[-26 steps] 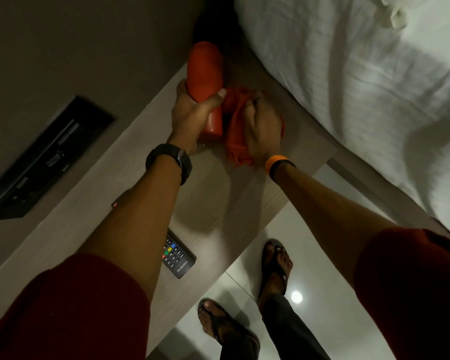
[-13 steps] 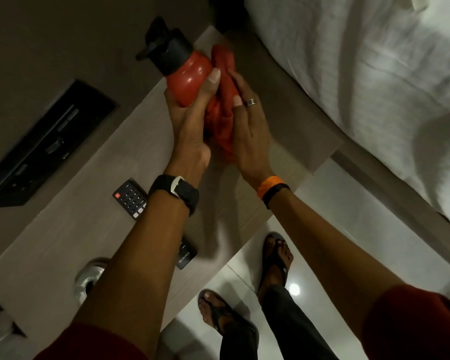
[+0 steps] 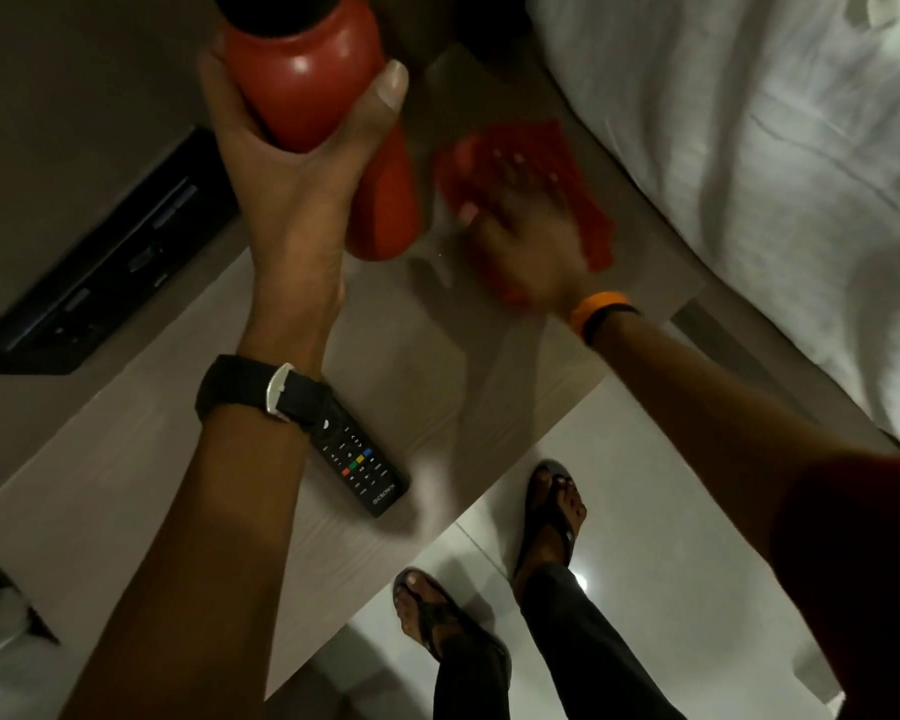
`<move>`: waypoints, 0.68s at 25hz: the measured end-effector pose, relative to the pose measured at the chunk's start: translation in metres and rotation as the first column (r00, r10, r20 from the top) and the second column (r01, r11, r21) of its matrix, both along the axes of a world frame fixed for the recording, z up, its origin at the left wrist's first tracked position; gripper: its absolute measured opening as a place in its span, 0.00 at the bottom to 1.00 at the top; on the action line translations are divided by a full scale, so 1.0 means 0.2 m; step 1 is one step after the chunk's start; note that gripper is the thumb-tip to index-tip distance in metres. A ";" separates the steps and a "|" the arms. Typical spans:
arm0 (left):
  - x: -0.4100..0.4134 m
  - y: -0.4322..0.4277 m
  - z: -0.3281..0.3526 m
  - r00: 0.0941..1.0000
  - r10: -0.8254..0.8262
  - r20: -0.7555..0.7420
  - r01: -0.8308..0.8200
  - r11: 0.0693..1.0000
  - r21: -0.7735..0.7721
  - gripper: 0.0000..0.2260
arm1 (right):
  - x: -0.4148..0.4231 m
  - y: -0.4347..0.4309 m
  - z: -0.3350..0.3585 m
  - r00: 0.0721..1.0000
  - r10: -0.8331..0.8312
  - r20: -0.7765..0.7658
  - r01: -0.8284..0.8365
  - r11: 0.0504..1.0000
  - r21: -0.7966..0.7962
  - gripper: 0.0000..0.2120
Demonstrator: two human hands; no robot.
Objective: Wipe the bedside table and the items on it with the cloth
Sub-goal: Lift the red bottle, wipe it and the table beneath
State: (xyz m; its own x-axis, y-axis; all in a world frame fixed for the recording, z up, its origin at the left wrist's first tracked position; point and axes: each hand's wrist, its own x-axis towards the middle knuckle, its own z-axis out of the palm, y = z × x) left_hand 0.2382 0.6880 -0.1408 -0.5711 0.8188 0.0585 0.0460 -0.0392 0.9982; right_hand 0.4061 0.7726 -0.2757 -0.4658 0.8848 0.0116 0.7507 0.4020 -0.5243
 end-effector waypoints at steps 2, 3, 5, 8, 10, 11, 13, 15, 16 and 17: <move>-0.01 0.00 -0.06 0.999 -0.012 -0.050 0.010 0.999 -0.033 0.35 | -0.06 -0.10 -0.04 0.939 0.238 0.246 -0.251 0.968 0.020 0.26; -0.01 0.00 -0.09 0.998 0.000 -0.068 -0.004 0.998 -0.057 0.36 | -0.08 -0.15 -0.05 0.900 0.336 0.277 -0.352 0.936 0.007 0.25; 0.00 -0.01 -0.15 0.999 0.004 -0.034 -0.006 0.996 -0.085 0.37 | 0.01 -0.21 -0.07 0.772 0.561 0.300 -0.593 0.805 0.022 0.24; 0.03 -0.02 -0.18 0.999 0.007 -0.042 -0.012 0.992 -0.126 0.38 | 0.25 -0.31 -0.08 0.655 0.727 0.204 -0.741 0.671 -0.011 0.24; 0.08 -0.03 -0.20 0.999 0.010 -0.043 -0.018 0.986 -0.168 0.38 | 0.39 -0.43 -0.05 0.672 0.733 0.108 -0.730 0.680 -0.073 0.24; 0.10 -0.04 -0.21 0.999 0.009 -0.044 -0.017 0.981 -0.193 0.39 | 0.44 -0.48 -0.03 0.697 0.714 0.068 -0.709 0.700 -0.089 0.23; 0.16 -0.07 -0.25 0.999 -0.015 -0.035 0.007 0.974 -0.224 0.38 | 0.53 -0.55 0.02 0.764 0.646 -0.007 -0.642 0.758 -0.116 0.19; 0.21 -0.10 -0.26 0.998 -0.041 -0.050 0.028 0.972 -0.232 0.35 | 0.57 -0.60 0.09 0.828 0.553 -0.097 -0.561 0.807 -0.184 0.14; 0.24 -0.11 -0.27 0.997 -0.051 -0.057 0.036 0.971 -0.236 0.34 | 0.58 -0.62 0.13 0.860 0.488 -0.151 -0.511 0.828 -0.230 0.14; 0.26 -0.12 -0.26 0.997 -0.052 -0.060 0.036 0.969 -0.243 0.34 | 0.58 -0.63 0.16 0.898 0.391 -0.205 -0.438 0.846 -0.304 0.14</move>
State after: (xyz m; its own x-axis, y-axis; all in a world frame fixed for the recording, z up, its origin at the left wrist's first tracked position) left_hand 0.2903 0.6636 -0.1932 -0.5358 0.8374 -0.1077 0.1153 0.1990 0.9732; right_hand 0.5222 0.6463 -0.2441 -0.8046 0.5709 -0.1633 0.4694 0.4431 -0.7638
